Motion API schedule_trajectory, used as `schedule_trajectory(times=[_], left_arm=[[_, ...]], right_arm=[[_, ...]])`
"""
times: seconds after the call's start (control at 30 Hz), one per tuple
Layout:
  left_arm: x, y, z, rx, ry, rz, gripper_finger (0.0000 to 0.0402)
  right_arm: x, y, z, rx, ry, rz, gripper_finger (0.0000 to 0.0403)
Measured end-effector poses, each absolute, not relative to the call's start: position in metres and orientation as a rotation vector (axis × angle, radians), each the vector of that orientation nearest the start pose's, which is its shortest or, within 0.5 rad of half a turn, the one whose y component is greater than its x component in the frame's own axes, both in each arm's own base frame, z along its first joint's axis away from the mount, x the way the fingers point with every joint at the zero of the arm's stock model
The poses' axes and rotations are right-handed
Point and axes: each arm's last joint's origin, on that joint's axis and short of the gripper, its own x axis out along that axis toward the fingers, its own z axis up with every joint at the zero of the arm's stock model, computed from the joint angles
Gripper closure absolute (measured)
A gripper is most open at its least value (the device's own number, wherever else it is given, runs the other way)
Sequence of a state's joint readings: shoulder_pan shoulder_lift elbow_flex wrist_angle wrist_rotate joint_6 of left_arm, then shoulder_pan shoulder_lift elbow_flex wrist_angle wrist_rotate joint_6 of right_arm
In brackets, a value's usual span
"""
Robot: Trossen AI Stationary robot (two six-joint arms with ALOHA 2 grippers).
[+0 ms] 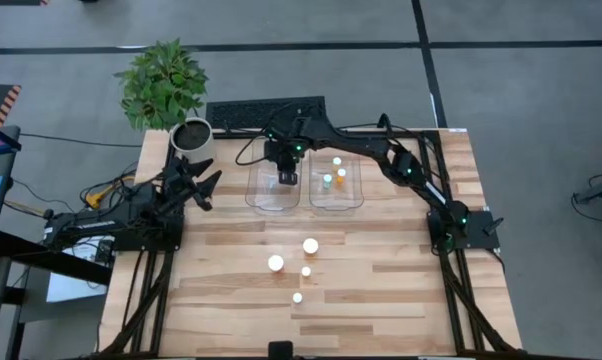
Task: Pick and place medicine bottles into bin by pill shape (circle, oval)
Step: Put the blue capsule bottle into the left transparent bin
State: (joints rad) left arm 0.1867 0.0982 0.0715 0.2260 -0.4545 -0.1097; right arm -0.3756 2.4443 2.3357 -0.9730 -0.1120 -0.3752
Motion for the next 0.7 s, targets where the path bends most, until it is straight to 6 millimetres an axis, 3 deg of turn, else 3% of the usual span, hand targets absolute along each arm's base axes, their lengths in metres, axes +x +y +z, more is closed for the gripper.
schedule_trajectory(times=[0.7], left_arm=[[0.092, 0.030, 0.201, -0.129, -0.231, 0.630, 0.0162]], right_arm=[[0.484, -0.187, 0.212, -0.046, 1.090, -0.015, 0.0278]])
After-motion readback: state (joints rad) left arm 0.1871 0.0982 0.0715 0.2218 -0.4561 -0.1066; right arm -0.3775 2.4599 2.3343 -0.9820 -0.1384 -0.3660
